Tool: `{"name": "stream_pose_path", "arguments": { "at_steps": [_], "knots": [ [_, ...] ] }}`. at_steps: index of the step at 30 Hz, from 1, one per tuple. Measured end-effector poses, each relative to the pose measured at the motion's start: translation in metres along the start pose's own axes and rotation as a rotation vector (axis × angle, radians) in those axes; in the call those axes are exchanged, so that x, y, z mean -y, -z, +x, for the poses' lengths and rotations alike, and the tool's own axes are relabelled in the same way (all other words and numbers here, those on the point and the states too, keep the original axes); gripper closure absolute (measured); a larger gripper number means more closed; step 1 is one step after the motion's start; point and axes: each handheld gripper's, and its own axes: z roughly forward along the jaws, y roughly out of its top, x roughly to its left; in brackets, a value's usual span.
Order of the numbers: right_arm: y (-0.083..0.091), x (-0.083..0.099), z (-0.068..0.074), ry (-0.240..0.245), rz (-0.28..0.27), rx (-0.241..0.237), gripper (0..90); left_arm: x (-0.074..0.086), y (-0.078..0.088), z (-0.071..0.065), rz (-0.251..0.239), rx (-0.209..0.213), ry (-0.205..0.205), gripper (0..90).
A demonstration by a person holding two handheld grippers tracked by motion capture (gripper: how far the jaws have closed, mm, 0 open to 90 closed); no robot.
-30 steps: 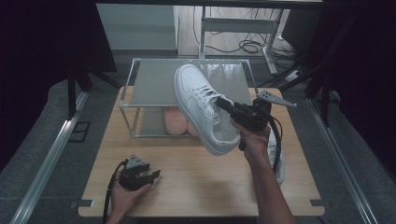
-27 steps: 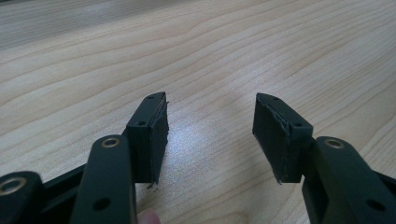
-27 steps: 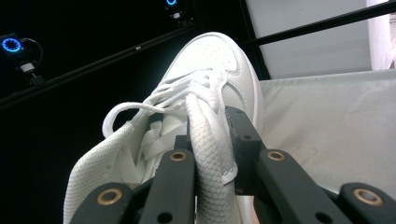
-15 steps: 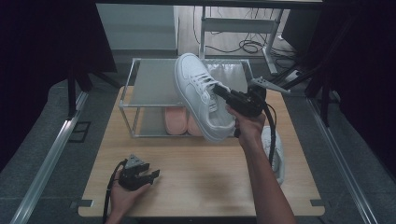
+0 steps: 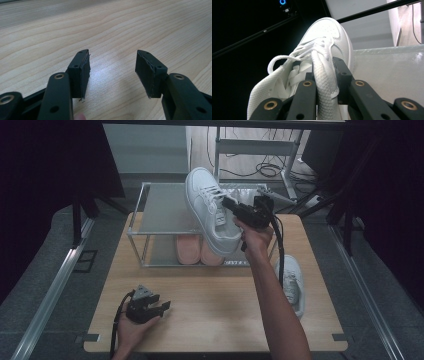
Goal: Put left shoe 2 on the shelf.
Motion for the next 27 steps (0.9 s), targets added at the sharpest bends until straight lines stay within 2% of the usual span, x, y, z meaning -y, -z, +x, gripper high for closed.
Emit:
{"name": "stream_pose_path", "arguments": {
  "at_steps": [9,15,27],
  "knots": [
    [-0.018,-0.004,-0.005,0.004,0.016,0.052,81.7,-0.001,0.001,0.000,-0.002,0.002,-0.003,46.1],
    [-0.030,-0.006,-0.013,-0.024,0.018,0.078,81.7,-0.001,0.002,0.000,-0.008,0.002,0.002,46.1],
    [-0.067,-0.019,-0.018,-0.043,0.041,0.117,81.8,0.000,0.001,0.003,-0.004,0.004,0.008,46.1]
  ]
}}
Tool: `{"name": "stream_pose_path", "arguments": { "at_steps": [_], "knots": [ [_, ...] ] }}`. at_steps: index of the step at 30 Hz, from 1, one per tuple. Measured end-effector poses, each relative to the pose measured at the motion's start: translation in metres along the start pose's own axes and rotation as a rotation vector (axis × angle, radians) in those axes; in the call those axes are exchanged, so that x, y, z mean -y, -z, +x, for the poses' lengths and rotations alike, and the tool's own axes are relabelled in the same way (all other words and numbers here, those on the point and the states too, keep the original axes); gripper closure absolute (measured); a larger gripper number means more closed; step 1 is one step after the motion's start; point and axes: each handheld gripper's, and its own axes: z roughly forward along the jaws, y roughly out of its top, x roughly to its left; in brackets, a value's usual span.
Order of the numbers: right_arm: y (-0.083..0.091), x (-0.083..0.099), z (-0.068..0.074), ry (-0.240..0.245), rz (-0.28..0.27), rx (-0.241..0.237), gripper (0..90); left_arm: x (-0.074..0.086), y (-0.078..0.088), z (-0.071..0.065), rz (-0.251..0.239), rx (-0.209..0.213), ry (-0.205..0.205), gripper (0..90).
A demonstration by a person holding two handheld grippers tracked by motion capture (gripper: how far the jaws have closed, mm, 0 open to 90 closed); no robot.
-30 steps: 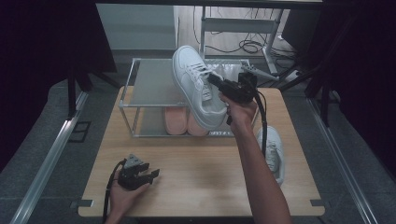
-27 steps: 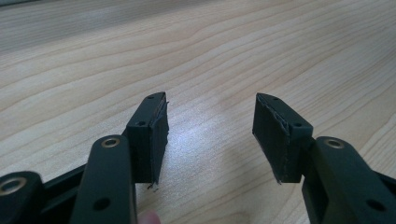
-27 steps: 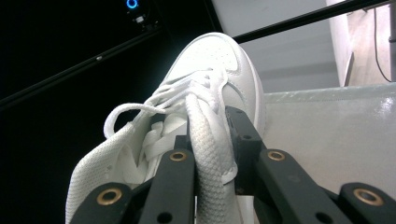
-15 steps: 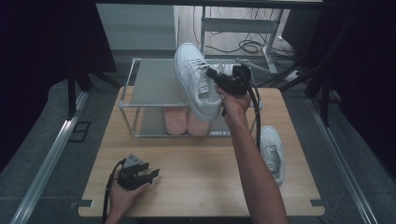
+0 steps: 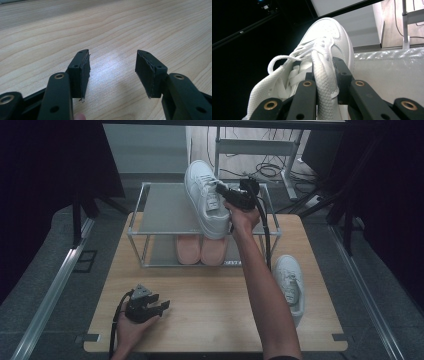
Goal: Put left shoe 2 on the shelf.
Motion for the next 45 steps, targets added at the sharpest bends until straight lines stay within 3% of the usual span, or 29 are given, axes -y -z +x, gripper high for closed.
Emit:
{"name": "stream_pose_path", "arguments": {
  "at_steps": [5,13,24,26,29,34,45],
  "knots": [
    [-0.013,-0.005,-0.002,0.000,0.007,0.018,81.7,0.000,0.000,0.001,-0.001,0.008,0.003,46.1],
    [-0.039,-0.008,-0.007,-0.039,0.021,0.053,81.7,-0.001,0.000,-0.001,-0.007,0.021,0.003,46.1],
    [-0.065,-0.004,-0.010,-0.015,0.082,0.127,80.7,-0.002,0.003,0.000,-0.019,0.018,0.004,46.2],
    [-0.068,-0.004,-0.010,-0.010,0.103,0.126,78.5,-0.002,0.003,0.000,-0.019,0.019,0.004,46.2],
    [-0.074,-0.003,-0.010,0.011,0.128,0.127,67.6,-0.001,0.003,0.002,-0.018,0.013,0.006,46.2],
    [-0.067,-0.005,-0.007,0.032,0.093,0.102,61.6,-0.001,0.005,0.003,-0.023,0.012,0.009,46.2],
    [-0.020,0.005,-0.011,0.047,0.067,0.025,68.0,-0.003,0.006,0.005,-0.030,0.009,0.015,46.2]
  ]
}}
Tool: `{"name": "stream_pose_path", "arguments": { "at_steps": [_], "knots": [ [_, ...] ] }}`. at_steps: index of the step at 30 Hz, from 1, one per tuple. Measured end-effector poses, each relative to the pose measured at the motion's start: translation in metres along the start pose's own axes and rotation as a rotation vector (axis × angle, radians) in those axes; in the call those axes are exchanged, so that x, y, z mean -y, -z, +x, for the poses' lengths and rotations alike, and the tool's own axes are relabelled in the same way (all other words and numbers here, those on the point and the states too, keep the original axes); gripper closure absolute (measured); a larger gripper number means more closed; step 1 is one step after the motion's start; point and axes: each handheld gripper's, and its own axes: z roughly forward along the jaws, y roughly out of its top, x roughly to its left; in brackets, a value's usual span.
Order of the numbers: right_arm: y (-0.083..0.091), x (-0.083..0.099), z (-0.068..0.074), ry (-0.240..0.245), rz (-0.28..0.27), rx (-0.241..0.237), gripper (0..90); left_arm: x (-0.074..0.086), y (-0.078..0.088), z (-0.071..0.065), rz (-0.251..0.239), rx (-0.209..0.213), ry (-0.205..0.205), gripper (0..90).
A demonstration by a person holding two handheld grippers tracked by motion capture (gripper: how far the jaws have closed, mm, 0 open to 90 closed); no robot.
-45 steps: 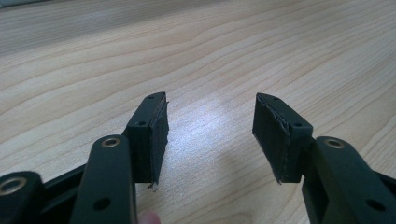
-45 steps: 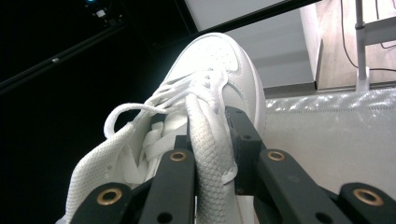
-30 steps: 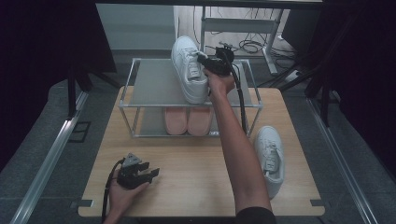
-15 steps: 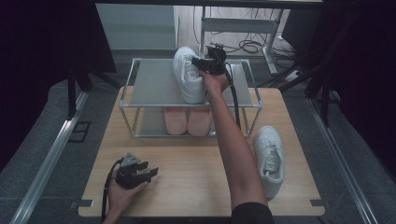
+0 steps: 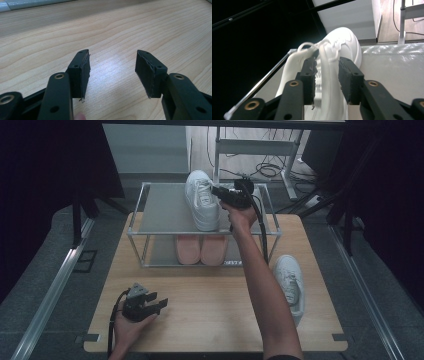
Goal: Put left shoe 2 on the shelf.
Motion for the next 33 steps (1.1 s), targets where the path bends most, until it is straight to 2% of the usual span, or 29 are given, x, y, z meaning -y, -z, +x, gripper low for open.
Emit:
{"name": "stream_pose_path", "arguments": {
  "at_steps": [4,8,10,16,22,33],
  "knots": [
    [0.014,0.008,-0.001,0.024,0.005,-0.016,72.4,0.000,0.000,0.000,-0.002,0.008,0.000,46.2],
    [0.027,0.019,-0.002,0.028,0.017,-0.022,79.4,-0.001,-0.002,-0.001,0.003,0.019,-0.004,46.2],
    [0.035,0.024,-0.002,0.023,-0.002,-0.027,82.1,-0.001,-0.002,0.000,0.004,0.021,-0.002,46.2],
    [0.050,0.036,-0.001,0.027,-0.003,-0.045,86.0,-0.001,-0.002,0.000,0.001,0.022,-0.006,46.2],
    [0.056,0.050,0.000,0.049,0.000,-0.043,90.0,-0.001,-0.001,-0.005,0.004,0.023,-0.017,46.2],
    [0.054,0.067,-0.006,0.042,0.027,-0.033,90.0,-0.001,-0.002,-0.008,0.006,0.019,-0.028,46.1]
  ]
}}
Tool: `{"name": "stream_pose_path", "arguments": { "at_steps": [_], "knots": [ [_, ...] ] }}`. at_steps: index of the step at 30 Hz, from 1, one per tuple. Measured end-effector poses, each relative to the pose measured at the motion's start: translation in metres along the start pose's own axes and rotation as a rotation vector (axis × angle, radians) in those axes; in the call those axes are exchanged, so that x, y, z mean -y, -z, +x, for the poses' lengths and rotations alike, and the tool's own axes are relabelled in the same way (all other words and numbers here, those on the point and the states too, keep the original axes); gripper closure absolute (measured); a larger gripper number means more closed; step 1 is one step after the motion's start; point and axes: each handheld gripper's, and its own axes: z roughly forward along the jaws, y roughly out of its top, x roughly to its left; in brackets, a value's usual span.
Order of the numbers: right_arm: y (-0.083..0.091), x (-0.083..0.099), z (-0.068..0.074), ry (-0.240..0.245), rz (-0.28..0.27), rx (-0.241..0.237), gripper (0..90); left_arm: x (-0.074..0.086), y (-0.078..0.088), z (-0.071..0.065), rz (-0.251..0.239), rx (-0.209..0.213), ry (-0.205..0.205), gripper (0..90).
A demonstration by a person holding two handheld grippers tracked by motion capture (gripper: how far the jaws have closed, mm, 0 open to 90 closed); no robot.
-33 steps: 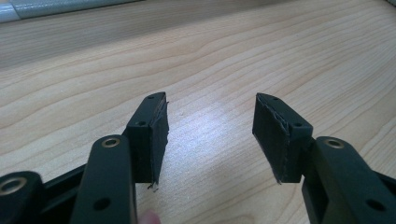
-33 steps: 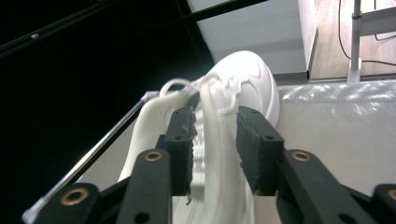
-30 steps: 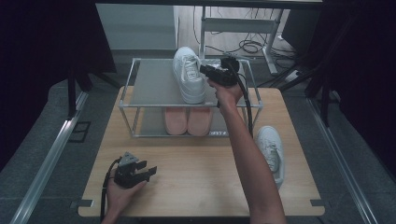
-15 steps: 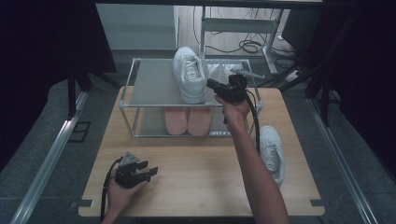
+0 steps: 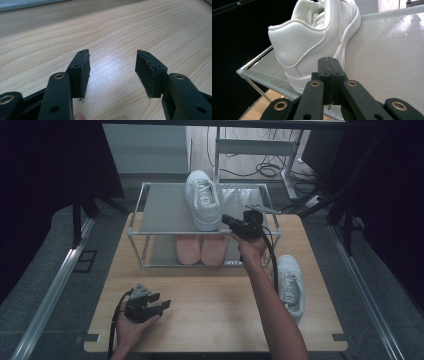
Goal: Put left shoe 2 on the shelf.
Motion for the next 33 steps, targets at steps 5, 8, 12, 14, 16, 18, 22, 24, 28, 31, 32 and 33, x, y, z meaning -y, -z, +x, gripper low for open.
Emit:
{"name": "stream_pose_path", "arguments": {
  "at_steps": [5,8,12,14,16,18,22,24,28,31,32,33],
  "knots": [
    [-0.004,0.003,0.000,-0.006,0.005,-0.006,90.0,0.000,0.000,0.000,0.002,0.000,0.006,46.2],
    [-0.007,0.006,0.001,-0.010,0.009,-0.011,90.0,0.000,0.001,0.000,0.001,-0.003,0.005,46.1],
    [-0.010,0.008,0.004,-0.013,-0.009,-0.009,90.0,0.001,0.001,0.000,0.002,-0.003,0.005,46.1],
    [-0.010,0.009,0.005,-0.015,-0.013,-0.010,90.0,0.001,0.001,0.000,0.003,-0.001,0.009,46.2],
    [-0.010,0.009,0.004,-0.019,-0.013,-0.012,90.0,0.001,0.000,-0.001,0.001,-0.002,0.008,46.3],
    [-0.010,0.009,0.004,-0.027,-0.018,-0.015,90.0,0.001,0.000,-0.001,0.004,0.000,0.003,46.2],
    [-0.012,0.010,0.007,-0.033,-0.024,-0.026,90.0,0.001,-0.001,-0.002,0.005,0.001,0.005,46.2],
    [-0.014,0.010,0.010,-0.033,-0.023,-0.035,90.0,0.001,0.000,-0.001,0.004,-0.001,0.003,46.1],
    [-0.017,0.011,0.013,-0.030,-0.017,-0.054,90.0,0.001,-0.001,0.000,0.005,0.000,-0.001,46.1],
    [-0.020,0.012,0.015,-0.033,-0.013,-0.067,90.0,0.001,-0.001,-0.001,0.009,0.003,-0.001,46.1],
    [-0.020,0.012,0.016,-0.033,-0.012,-0.070,90.0,0.001,-0.001,-0.001,0.008,0.003,-0.001,46.0],
    [-0.021,0.012,0.017,-0.033,-0.011,-0.072,90.0,0.001,-0.001,-0.001,0.009,0.003,-0.001,46.1]
  ]
}}
